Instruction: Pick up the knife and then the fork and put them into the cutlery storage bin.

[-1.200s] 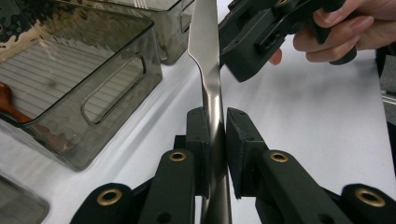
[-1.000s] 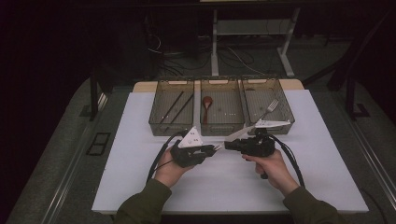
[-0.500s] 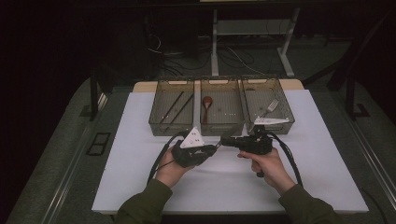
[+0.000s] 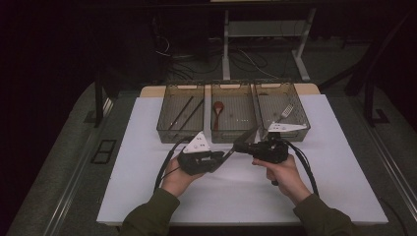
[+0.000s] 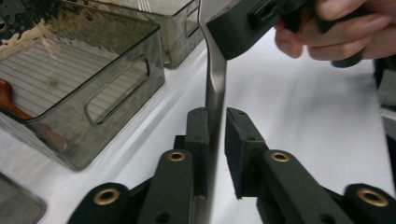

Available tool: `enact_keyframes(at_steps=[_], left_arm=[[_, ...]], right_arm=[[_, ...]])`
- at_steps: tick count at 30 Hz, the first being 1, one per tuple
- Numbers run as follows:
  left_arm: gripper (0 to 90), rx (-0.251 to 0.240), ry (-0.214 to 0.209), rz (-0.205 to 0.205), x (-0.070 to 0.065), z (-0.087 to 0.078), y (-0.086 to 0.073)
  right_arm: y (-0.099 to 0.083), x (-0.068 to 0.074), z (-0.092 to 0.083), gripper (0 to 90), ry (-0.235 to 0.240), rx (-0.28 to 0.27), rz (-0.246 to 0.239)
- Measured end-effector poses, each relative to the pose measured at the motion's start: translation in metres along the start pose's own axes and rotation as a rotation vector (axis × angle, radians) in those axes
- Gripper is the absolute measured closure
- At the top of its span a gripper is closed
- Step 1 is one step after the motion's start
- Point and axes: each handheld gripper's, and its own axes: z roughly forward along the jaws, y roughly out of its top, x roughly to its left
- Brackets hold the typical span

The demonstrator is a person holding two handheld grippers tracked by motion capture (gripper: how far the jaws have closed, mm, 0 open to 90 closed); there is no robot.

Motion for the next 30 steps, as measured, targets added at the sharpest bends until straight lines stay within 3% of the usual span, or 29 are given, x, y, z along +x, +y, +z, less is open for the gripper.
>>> enact_keyframes(at_steps=[13, 23, 30], left_arm=[[56.5, -0.014, 0.020, -0.074, 0.008, -0.030, -0.032], [35.9, -0.029, 0.045, -0.100, 0.007, -0.047, -0.066], [19.2, -0.022, 0.063, -0.119, 0.008, -0.048, -0.075]], right_arm=[[0.011, -0.016, -0.030, 87.7, -0.127, 0.000, -0.028], [0.031, -0.030, -0.073, 87.8, -0.240, 0.007, -0.063], [0.052, -0.041, -0.104, 87.8, -0.305, 0.000, -0.063]])
